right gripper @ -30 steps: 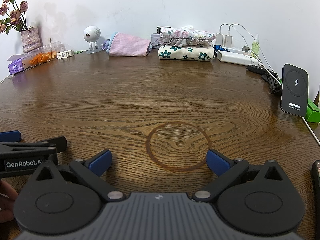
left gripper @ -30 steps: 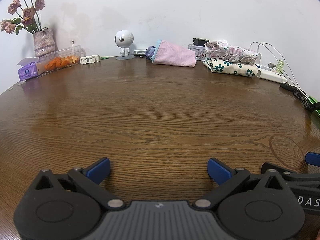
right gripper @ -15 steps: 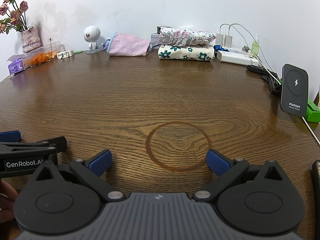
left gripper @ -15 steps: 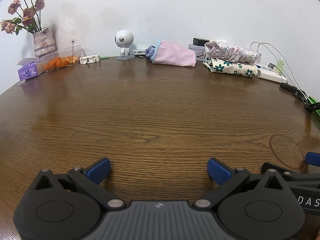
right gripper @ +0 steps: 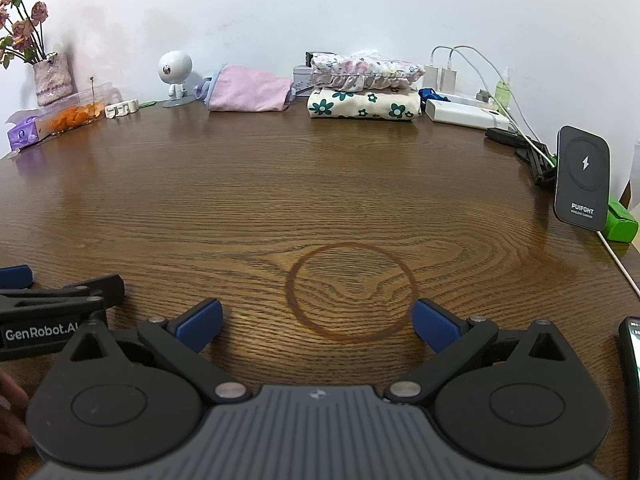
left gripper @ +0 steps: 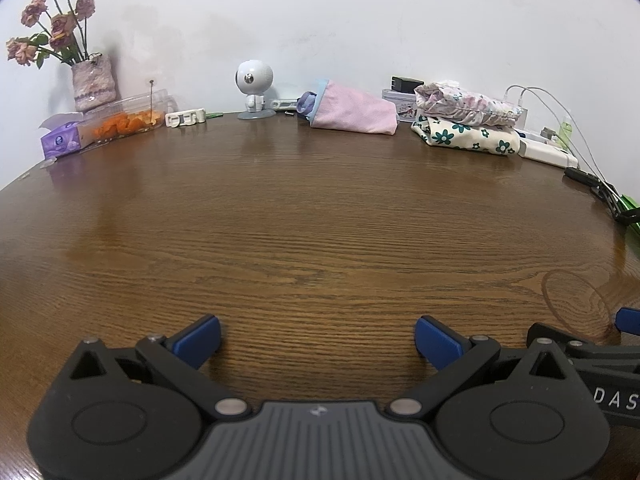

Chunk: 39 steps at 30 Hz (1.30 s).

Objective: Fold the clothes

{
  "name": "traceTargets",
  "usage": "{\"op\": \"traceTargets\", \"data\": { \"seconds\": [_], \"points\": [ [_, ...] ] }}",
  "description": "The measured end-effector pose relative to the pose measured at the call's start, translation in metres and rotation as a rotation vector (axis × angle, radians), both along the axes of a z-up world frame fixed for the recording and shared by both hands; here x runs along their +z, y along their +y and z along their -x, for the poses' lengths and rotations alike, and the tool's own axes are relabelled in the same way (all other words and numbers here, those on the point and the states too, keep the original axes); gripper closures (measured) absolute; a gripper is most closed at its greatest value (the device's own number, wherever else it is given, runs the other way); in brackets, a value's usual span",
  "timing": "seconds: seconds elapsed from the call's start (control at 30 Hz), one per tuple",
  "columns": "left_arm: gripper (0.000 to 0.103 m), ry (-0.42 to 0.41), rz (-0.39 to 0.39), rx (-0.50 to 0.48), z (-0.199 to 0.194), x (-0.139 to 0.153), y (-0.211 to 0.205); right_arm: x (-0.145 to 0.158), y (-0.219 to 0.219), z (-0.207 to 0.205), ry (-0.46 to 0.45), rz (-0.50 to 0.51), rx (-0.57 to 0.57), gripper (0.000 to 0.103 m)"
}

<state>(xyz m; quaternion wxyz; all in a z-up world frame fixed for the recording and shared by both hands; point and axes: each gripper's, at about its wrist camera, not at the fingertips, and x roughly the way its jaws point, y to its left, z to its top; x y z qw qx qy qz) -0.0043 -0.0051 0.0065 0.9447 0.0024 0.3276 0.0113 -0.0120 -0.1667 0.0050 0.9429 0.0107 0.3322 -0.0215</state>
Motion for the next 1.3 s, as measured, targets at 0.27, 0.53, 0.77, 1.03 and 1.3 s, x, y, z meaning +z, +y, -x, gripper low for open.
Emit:
{"op": "traceTargets", "data": {
  "seconds": [0.27,0.53,0.77,1.03,1.3],
  "points": [
    [0.0,-0.005,-0.013,-0.001,-0.001,0.001,0.0,0.002,-0.001,-0.002,0.007,-0.001,0.019,0.0],
    [0.007,-0.028,0.108,-0.106,-0.074,0.051,0.032,0.04,0.002,-0.052,-0.066,-0.037,0.159,0.0],
    [0.013,-0.067,0.042,-0.134,-0.262,0.087,0.045,0.081,0.005,-0.214,-0.203,-0.11,0.182,0.004],
    [0.058,0.087,0.157,-0.12,-0.409,0.057,0.046,0.047,0.019,-0.364,-0.069,-0.132,0.178,0.025],
    [0.103,0.066,0.388,-0.124,-0.426,0.041,0.076,0.024,0.03,-0.403,-0.041,-0.078,0.192,0.099]
  ]
}}
